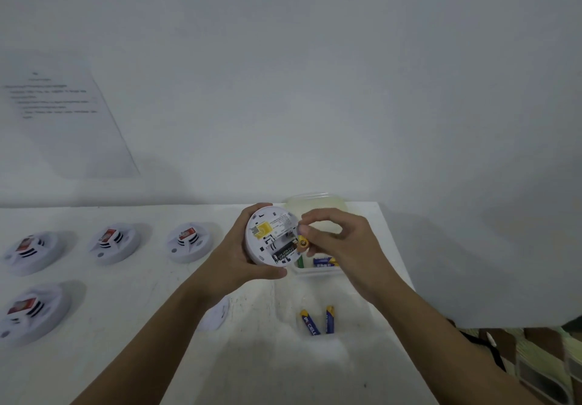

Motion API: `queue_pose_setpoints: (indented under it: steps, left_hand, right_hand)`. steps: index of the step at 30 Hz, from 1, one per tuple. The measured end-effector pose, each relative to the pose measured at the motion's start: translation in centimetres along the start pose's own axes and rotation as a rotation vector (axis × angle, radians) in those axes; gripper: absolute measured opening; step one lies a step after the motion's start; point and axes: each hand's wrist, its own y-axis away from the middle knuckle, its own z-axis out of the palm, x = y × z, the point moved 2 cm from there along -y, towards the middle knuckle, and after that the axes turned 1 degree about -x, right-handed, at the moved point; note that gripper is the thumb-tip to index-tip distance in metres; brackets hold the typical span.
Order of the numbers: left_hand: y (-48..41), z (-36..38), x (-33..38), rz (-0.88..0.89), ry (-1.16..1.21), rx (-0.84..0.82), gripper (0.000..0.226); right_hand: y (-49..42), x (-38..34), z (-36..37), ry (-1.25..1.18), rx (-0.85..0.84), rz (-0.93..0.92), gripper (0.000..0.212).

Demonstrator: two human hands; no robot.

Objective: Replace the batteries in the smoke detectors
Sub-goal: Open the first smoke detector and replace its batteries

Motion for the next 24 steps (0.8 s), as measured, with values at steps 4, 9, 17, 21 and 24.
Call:
queue_pose_setpoints:
  steps: [4, 9, 17, 21, 24]
  left_hand:
    - [0.6, 0.9, 0.7, 0.004, 0.006, -0.026, 0.094]
    - [1.4, 1.3, 1.0, -0.024, -0.009, -0.034, 0.091]
    - [2.3, 1.4, 1.2, -0.039, -0.057, -0.053, 0.088]
    - [2.2, 1.3, 1.5, -0.022, -0.065, -0.077, 0.088]
    - [2.2, 1.4, 1.7, -0.016, -0.069, -0.083, 0.087]
  right_hand:
    - [0.8, 0.4, -0.1, -0.030, -0.014, 0.033, 0.014]
    - [2.2, 0.3, -0.9, -0.038, -0.093, 0.078, 0.020]
    - [2.1, 0.7, 0.2, 0.383, -0.037, -0.241, 0.011]
    - [2.4, 0.6, 0.6, 0.541, -0.037, -0.520, 0.016]
    - [2.3, 0.6, 0.9, 0.650, -0.029, -0.650, 0.016]
